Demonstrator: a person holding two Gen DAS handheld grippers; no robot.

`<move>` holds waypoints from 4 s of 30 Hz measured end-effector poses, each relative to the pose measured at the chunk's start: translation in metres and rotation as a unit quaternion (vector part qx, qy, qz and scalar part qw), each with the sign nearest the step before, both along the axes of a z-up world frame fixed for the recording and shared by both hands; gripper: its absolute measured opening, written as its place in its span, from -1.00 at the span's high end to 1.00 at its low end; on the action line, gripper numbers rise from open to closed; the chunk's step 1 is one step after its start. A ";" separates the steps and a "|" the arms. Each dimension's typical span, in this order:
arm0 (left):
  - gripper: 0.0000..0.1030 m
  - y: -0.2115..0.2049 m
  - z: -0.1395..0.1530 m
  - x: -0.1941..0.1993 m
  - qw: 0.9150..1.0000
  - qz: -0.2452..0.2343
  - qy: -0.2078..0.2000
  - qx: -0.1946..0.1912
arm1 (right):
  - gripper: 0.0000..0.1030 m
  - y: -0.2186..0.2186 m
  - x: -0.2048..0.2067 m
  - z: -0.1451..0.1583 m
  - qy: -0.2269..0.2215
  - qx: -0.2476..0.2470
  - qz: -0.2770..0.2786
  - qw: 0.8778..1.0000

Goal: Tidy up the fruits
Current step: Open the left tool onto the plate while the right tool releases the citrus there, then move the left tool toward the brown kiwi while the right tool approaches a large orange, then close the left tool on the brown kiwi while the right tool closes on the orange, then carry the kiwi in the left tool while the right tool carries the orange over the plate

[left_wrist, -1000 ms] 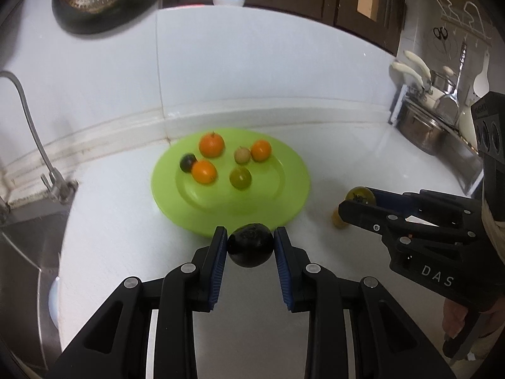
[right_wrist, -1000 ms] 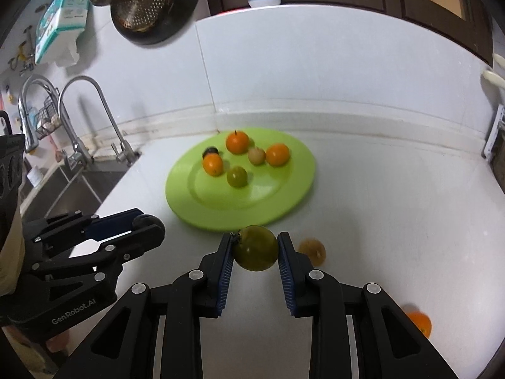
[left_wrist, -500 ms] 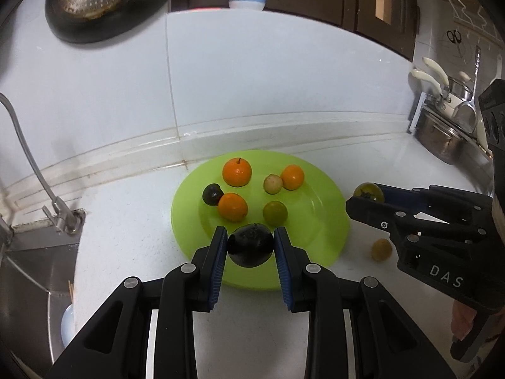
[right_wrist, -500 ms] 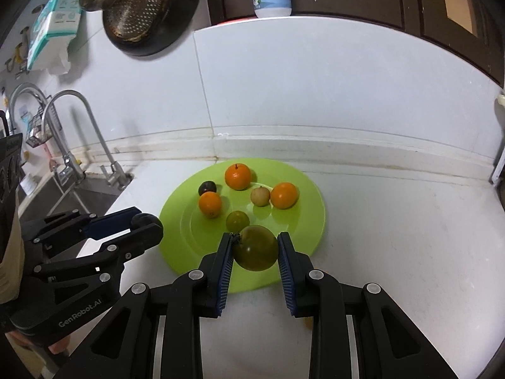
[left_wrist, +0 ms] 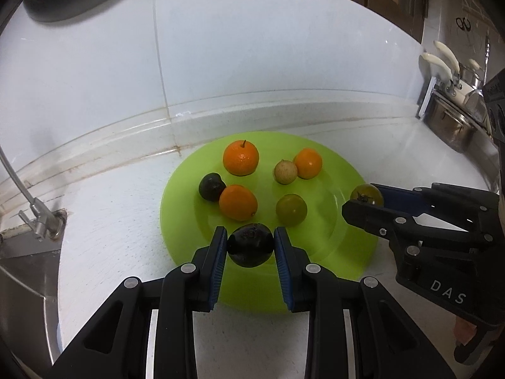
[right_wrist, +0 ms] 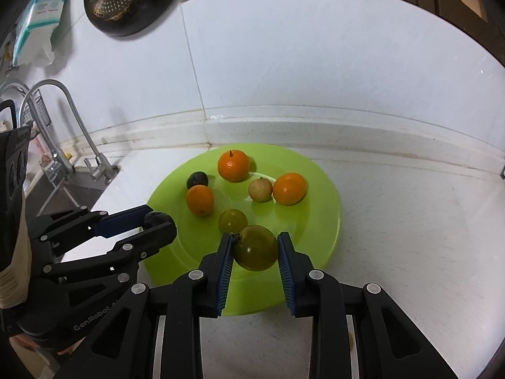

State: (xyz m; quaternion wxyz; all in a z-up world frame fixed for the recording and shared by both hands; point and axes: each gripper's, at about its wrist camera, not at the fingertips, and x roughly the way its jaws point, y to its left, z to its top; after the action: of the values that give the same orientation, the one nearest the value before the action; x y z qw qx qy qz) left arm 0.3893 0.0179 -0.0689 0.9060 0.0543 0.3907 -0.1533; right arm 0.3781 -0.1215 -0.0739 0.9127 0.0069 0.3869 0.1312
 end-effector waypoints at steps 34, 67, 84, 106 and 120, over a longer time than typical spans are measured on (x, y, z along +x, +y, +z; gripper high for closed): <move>-0.50 -0.037 0.077 -0.119 0.996 -0.037 -0.074 -0.015 | -0.11 -0.053 -0.130 0.067 -0.075 -0.018 -0.075 0.994; -0.73 -0.125 0.028 -0.109 0.985 -0.149 -0.068 0.047 | -0.24 -0.144 -0.176 0.004 0.006 0.038 -0.261 0.965; -0.12 -0.154 -0.022 -0.068 0.981 -0.186 0.022 0.043 | -0.06 -0.155 -0.146 -0.030 0.056 0.047 -0.269 0.960; 0.44 -0.164 -0.024 -0.056 0.981 -0.188 0.037 0.023 | 0.17 -0.152 -0.139 -0.029 0.053 0.033 -0.260 0.964; 0.44 -0.126 0.017 -0.087 0.987 -0.160 0.001 0.006 | 0.17 -0.136 -0.152 -0.003 0.017 0.034 -0.215 0.976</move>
State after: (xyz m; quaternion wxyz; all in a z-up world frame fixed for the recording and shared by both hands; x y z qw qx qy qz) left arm 0.3021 -0.1085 -0.0521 0.8690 0.1217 0.3787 -0.2943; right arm 0.2258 -0.2576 -0.0773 0.9121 0.1228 0.3873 -0.0554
